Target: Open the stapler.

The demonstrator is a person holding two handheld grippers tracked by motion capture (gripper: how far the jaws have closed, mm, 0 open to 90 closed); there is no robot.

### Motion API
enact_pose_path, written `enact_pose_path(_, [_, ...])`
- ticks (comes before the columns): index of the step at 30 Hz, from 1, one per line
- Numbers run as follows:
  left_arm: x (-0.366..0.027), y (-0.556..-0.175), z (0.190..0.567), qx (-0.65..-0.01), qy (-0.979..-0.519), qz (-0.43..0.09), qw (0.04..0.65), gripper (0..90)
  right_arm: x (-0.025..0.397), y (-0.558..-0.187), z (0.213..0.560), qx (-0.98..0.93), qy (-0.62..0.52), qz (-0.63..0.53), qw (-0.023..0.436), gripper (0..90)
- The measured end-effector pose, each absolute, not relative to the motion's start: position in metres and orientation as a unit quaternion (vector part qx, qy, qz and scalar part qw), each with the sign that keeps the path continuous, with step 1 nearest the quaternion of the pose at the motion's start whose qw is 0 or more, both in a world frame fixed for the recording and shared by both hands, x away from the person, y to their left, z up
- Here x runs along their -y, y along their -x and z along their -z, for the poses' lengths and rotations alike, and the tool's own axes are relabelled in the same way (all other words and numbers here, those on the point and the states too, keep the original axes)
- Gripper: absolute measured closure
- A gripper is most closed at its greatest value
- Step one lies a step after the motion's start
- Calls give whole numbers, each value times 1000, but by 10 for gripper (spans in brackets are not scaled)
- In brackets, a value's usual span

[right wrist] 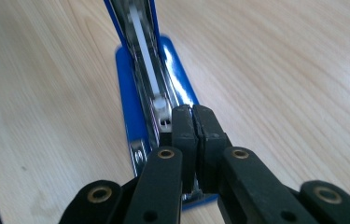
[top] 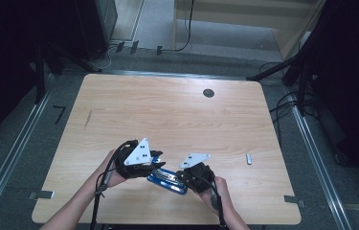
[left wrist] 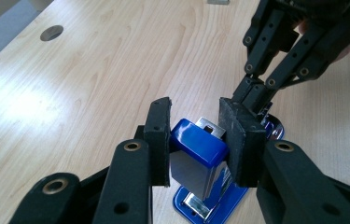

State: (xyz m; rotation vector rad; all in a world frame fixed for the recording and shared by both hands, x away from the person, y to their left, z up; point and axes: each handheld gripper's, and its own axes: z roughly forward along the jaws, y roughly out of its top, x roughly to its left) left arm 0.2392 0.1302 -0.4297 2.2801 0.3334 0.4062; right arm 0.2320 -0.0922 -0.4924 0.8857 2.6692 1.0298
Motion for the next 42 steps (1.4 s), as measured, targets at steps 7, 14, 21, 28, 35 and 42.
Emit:
enact_pose_path(7, [-130, -238, 429, -133, -898, -162, 386, 669, 96, -234, 491, -894, -298, -326, 77, 865])
enact_pose_path(14, [-131, -239, 429, -137, -897, -161, 388, 669, 99, -235, 489, -895, -305, -320, 62, 801])
enact_pose_path(21, [-131, -238, 429, -137, -898, -165, 384, 669, 98, -235, 490, -902, -299, -306, 63, 830])
enact_pose_path(28, [-144, -239, 430, -158, -895, -163, 385, 662, 93, -233, 489, -912, -285, -282, 89, 828])
enact_pose_path(35, [-145, -240, 430, -162, -896, -168, 378, 656, 94, -234, 489, -914, -288, -272, 93, 827])
enact_pose_path(42, [-152, -241, 431, -174, -895, -161, 378, 649, 96, -236, 492, -912, -291, -275, 85, 827])
